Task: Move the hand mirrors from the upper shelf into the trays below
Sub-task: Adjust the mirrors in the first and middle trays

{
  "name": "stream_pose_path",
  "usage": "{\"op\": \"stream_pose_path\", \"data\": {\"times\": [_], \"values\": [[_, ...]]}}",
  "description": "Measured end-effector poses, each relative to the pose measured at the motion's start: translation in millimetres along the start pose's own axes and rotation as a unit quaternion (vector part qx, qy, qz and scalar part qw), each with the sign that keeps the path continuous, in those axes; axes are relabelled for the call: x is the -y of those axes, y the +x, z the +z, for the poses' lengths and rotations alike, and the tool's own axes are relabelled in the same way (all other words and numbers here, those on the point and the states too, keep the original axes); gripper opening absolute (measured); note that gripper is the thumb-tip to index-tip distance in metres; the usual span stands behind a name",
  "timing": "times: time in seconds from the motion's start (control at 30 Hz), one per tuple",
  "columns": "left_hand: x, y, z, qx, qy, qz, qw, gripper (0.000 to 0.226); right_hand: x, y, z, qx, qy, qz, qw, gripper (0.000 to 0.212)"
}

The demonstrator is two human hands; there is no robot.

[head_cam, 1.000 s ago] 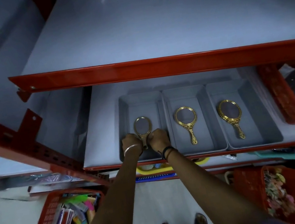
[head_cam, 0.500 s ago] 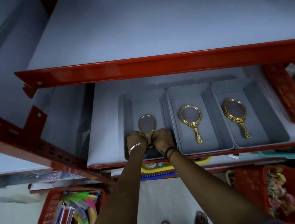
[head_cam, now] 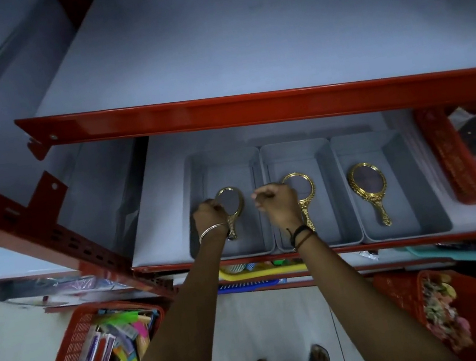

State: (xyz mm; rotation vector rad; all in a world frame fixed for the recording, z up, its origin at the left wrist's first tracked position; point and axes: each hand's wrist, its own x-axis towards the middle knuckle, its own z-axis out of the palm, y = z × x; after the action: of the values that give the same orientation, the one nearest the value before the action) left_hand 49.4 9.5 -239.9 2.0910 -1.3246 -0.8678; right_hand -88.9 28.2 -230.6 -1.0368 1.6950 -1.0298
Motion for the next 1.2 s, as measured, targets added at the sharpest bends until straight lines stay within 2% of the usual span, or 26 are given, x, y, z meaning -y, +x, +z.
{"op": "stream_pose_path", "data": {"times": [0.1, 0.2, 0.27, 0.37, 0.47, 0.6, 0.9, 1.2], "values": [[-23.1, -17.3, 15.0, 0.046, -0.011, 0.068, 0.997, 0.024, -6.6, 2.3, -31.9, -0.039, -0.002, 0.008, 0.999, 0.01], [-45.8, -43.5, 42.5, 0.116, -0.012, 0.147, 0.982, 0.022, -22.2, 0.8, -65.7, -0.117, -0.092, 0.014, 0.989, 0.014], [-57.0, -59.9, 63.2, 0.154, 0.022, 0.179, 0.971, 0.023, -34.3, -2.1, -86.3, -0.133, -0.157, 0.02, 0.978, 0.018], [-66.6, -76.1, 88.2, 0.194, 0.075, 0.152, 0.966, 0.026, -55.2, -0.3, -101.8, -0.109, -0.209, 0.019, 0.972, 0.021], [-68.2, -83.6, 103.7, 0.226, 0.124, 0.113, 0.96, 0.024, -69.2, 2.8, -102.8, -0.049, -0.252, 0.08, 0.963, 0.026], [-61.4, -83.2, 114.3, 0.219, 0.12, 0.071, 0.966, 0.023, -75.2, 2.0, -103.0, -0.024, -0.215, 0.122, 0.969, 0.024], [-63.2, -80.9, 117.6, 0.206, 0.102, 0.034, 0.973, 0.026, -62.1, -7.9, -99.7, -0.003, -0.189, 0.063, 0.98, 0.027], [-62.5, -82.3, 117.5, 0.185, 0.11, 0.035, 0.976, 0.022, -61.7, -10.1, -103.9, 0.002, -0.209, 0.065, 0.976, 0.022]]}}
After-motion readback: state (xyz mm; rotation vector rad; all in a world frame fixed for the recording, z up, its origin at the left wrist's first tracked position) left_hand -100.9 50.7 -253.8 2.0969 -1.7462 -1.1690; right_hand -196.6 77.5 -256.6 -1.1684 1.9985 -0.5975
